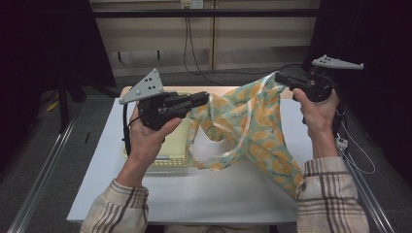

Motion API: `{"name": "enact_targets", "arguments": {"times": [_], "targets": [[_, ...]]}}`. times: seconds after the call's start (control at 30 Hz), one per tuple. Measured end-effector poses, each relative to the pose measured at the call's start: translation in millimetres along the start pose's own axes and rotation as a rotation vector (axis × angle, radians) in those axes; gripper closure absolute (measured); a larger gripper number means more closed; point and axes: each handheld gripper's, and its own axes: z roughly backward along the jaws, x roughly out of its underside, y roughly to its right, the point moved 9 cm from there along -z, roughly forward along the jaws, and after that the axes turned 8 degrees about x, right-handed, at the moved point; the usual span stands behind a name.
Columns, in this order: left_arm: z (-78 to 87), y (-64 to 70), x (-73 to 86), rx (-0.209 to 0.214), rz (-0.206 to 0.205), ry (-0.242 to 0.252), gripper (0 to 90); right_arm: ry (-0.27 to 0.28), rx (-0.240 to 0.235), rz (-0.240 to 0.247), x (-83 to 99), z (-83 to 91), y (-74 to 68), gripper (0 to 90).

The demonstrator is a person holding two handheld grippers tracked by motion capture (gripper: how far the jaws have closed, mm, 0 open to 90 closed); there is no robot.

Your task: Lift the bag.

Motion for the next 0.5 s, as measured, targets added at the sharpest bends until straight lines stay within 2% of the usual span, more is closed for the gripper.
{"name": "enact_targets", "arguments": {"times": [0.07, 0.17, 0.2, 0.27, 0.4, 0.5], "targets": [[-6.2, 0.4, 9.8, -0.004, -0.001, -0.035, 90.0, -0.013, 0.005, 0.002, 3.9, -1.2, 1.4, 90.0], [-19.5, -1.8, 34.3, -0.008, 0.032, -0.107, 90.0, -0.039, 0.012, 0.006, 13.4, -4.2, 3.4, 90.0], [-24.8, -0.9, 44.1, 0.016, 0.045, -0.124, 90.0, -0.046, 0.018, 0.013, 16.2, -5.0, 4.1, 90.0], [-30.5, -0.6, 57.7, 0.015, 0.052, -0.163, 90.0, -0.053, 0.019, 0.014, 19.7, -5.0, 4.5, 90.0], [-36.0, 0.4, 81.0, 0.019, 0.06, -0.233, 90.0, -0.069, 0.032, 0.015, 27.5, -4.1, 8.2, 90.0], [-40.3, 1.0, 97.9, 0.018, 0.068, -0.29, 90.0, -0.097, 0.049, 0.021, 40.1, -5.1, 11.9, 90.0]]}}
